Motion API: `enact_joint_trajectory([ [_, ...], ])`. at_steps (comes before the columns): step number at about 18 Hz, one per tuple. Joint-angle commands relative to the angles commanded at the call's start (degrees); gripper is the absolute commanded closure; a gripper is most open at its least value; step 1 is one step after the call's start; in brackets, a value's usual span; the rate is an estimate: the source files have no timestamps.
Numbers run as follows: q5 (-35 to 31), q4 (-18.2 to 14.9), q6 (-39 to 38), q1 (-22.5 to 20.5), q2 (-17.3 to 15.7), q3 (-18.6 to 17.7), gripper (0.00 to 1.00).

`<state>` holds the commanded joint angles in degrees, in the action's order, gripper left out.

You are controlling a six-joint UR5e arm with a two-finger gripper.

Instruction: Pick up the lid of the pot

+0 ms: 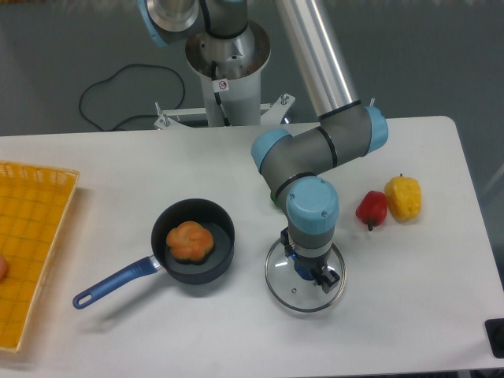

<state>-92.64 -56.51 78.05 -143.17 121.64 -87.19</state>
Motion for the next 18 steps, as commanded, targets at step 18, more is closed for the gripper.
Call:
enact_joint_trajectory([
  [18, -2.55, -0.09, 0.62, -4.92, -5.63, 0.00, 0.52],
])
